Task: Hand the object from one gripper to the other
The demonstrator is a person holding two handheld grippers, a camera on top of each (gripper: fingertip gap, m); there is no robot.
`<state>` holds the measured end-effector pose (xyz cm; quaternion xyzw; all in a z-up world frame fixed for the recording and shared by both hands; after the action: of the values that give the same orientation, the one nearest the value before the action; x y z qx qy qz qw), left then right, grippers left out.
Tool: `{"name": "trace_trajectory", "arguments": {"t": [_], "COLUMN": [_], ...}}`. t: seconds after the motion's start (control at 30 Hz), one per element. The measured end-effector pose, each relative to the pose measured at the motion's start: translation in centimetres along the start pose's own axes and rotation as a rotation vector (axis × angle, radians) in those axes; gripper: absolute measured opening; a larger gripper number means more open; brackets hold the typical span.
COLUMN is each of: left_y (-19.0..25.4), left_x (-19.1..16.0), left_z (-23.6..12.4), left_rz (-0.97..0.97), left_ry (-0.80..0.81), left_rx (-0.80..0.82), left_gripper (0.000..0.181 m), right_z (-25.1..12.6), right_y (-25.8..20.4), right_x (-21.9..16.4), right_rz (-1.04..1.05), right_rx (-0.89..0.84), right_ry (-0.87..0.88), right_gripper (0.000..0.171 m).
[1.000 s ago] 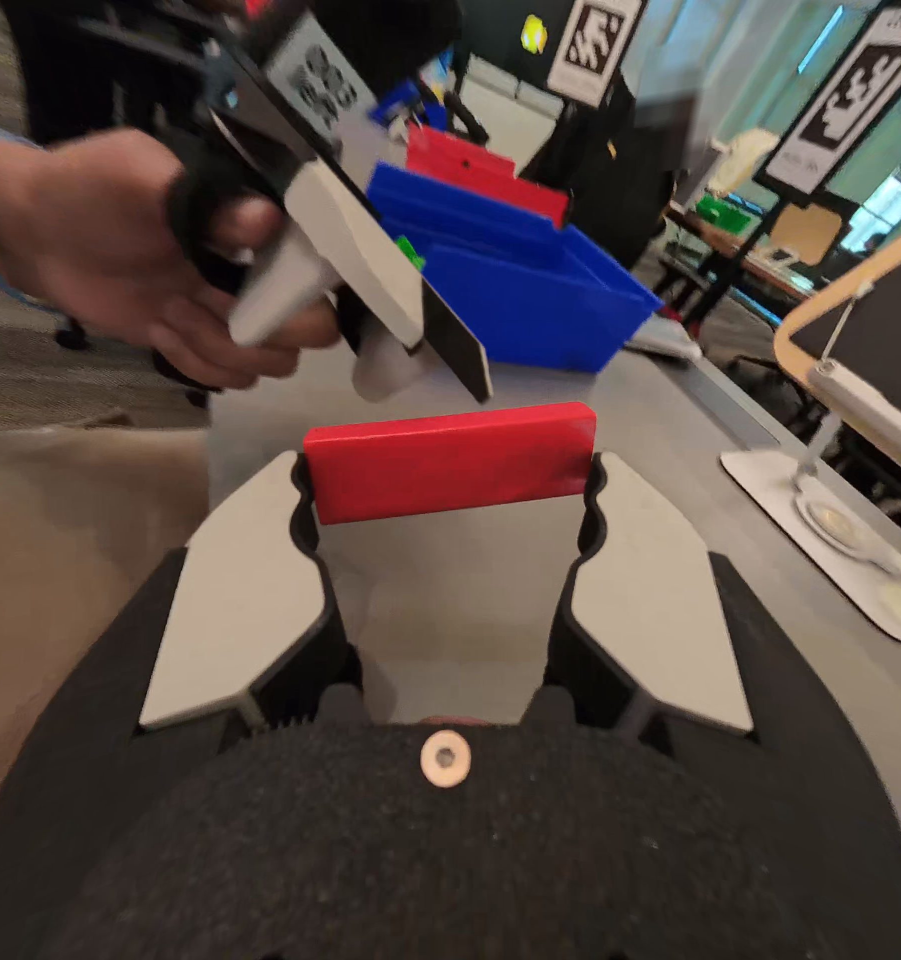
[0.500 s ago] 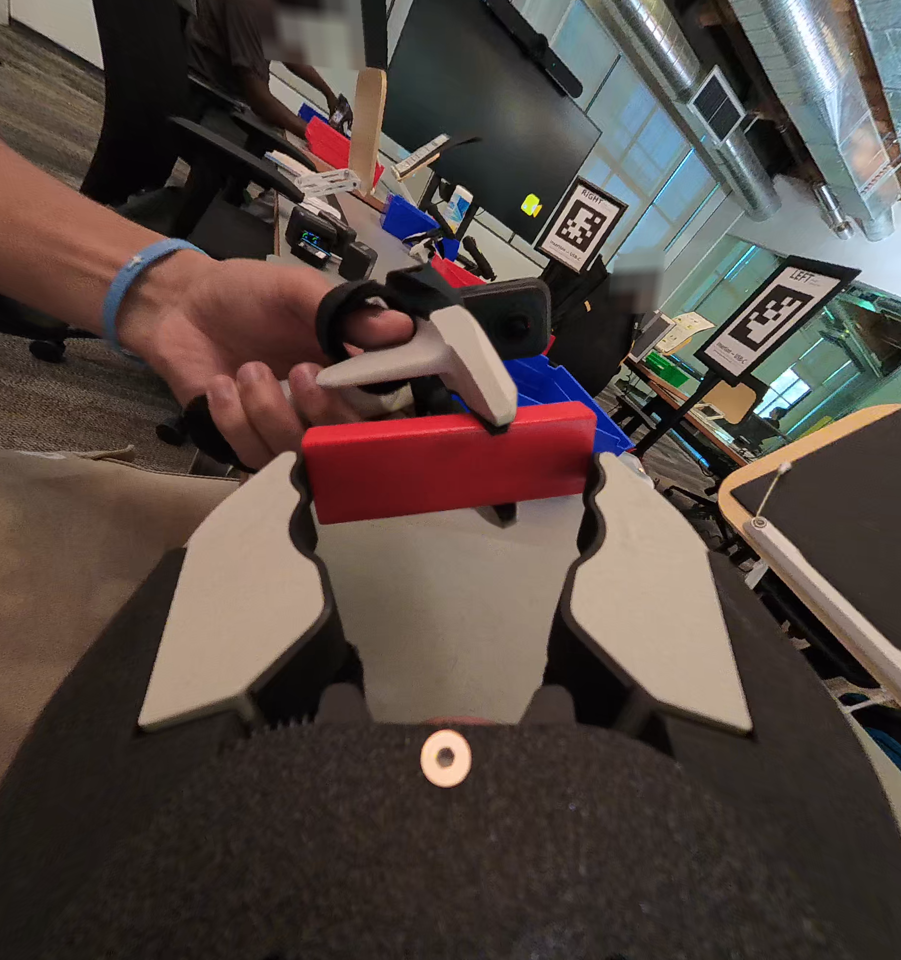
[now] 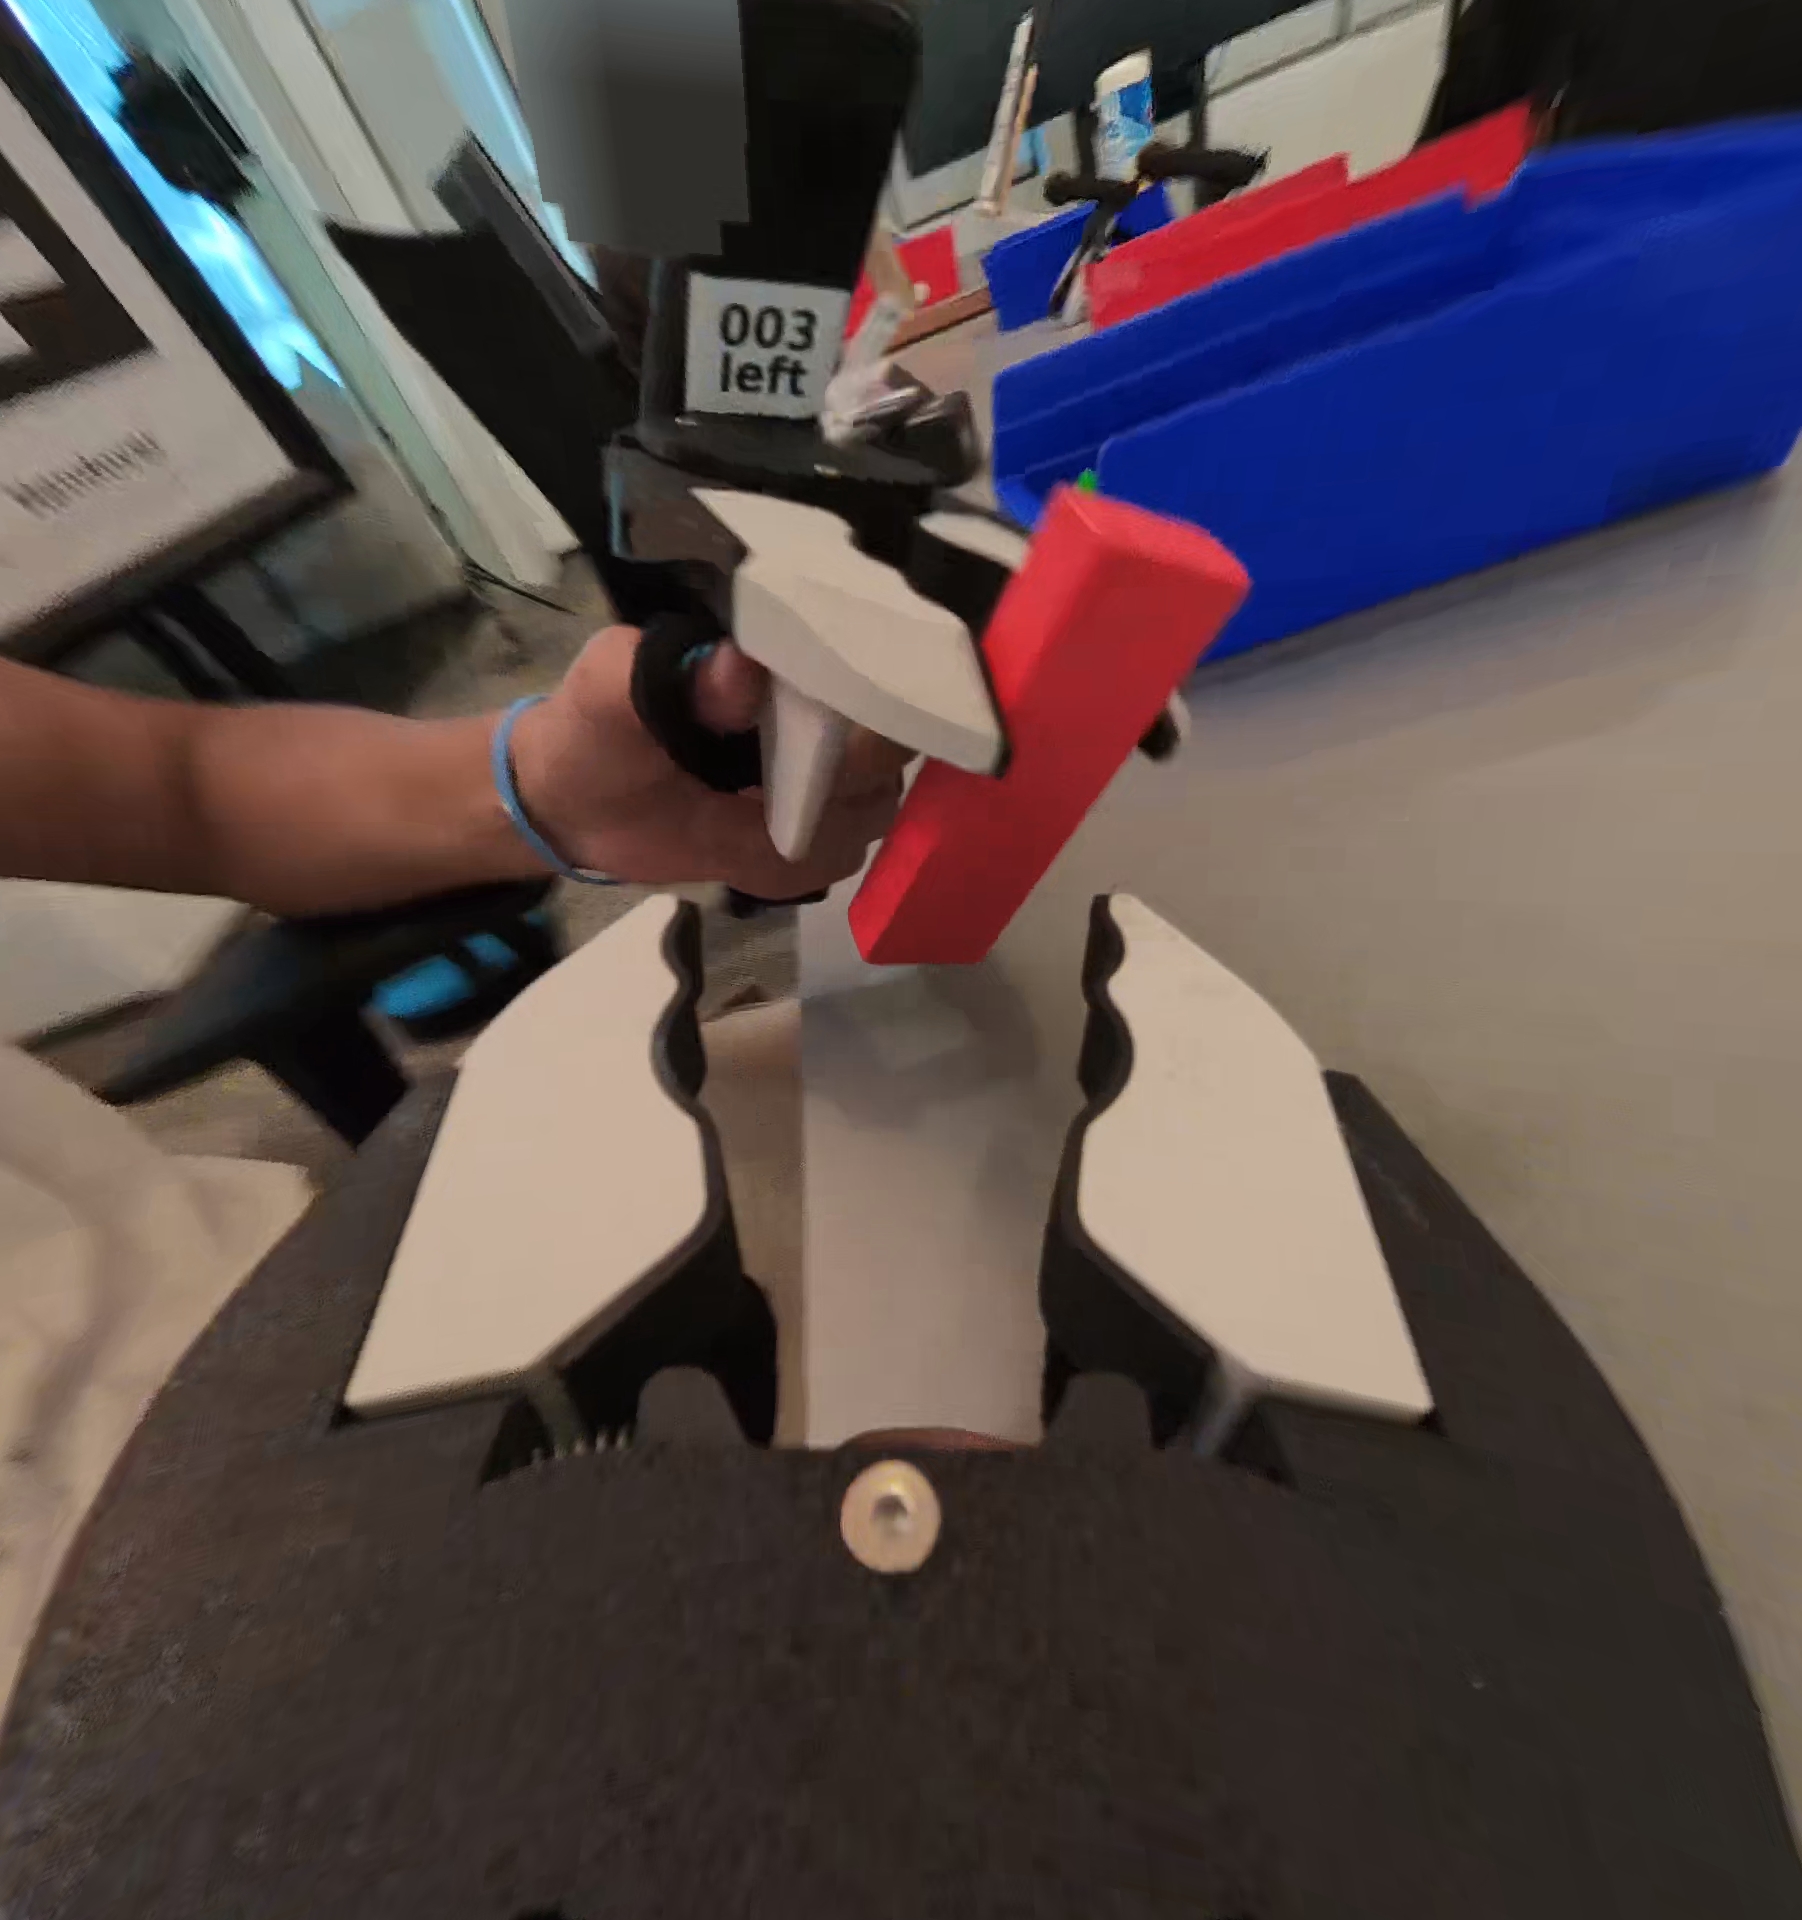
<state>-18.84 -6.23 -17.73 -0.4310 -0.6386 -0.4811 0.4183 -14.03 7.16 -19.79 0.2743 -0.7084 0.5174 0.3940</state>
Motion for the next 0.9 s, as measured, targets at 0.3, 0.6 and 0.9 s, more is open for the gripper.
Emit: {"name": "trace_trajectory", "arguments": {"t": [0.3,0.6,0.9], "left_y": [2.3,-0.8,-3.5], "left_x": [1.2,0.7,-0.4], "left_z": [0.2,-1.5,-3.0], "left_rz": [0.022,0.072,0.096], "left_ry": [0.111,0.017,-0.145], "left_rx": [-0.093,0.259,0.549], "left_gripper": [0.033,0.036,0.030], "right_z": [1.3,-2.1,-7.1], "right_y": [1.0,3.9,6.3], "right_x": [0.1,1.0,2.4], "right_rz": [0.300,0.206,0.105], "right_rx": [0.330,-0.027,-0.366], "right_ry": [0.078,0.065,0.129], "right_gripper": [0.037,0.033,0.032]}}
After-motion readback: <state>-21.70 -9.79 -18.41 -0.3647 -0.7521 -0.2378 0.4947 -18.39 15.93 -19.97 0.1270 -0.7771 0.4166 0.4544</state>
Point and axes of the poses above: each gripper's, where its closed fingertips meet, z out along the fingers, x out of its top, y = z × x across the jaws, the point moved 8 cm from there along -z, back along the fingers, and after that the axes turned 13 degrees about z, right-handed, at the moved point
